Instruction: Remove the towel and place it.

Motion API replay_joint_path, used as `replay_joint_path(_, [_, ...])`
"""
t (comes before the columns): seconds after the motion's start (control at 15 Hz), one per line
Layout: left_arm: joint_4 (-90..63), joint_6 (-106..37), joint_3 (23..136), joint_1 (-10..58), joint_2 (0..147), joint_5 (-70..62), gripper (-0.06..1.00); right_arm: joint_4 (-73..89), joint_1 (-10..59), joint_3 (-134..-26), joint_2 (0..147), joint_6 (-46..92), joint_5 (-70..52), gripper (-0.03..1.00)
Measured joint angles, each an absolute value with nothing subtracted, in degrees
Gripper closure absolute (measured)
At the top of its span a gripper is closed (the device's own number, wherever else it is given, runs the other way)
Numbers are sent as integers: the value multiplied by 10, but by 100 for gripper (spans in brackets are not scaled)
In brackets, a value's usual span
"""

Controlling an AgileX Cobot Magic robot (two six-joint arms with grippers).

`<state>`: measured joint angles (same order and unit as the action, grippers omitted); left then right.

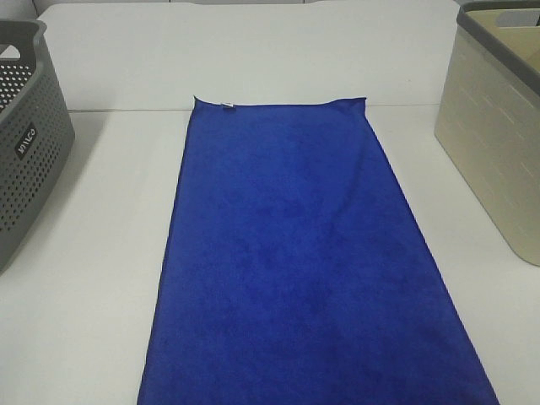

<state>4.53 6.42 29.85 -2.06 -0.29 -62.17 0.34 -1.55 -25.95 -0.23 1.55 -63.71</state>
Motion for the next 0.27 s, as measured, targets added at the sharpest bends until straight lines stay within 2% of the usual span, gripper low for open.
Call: replay_joint_path(0.27, [45,64,299,-21,-3,-622,27,3,-15,-260,-2,15,-637,21])
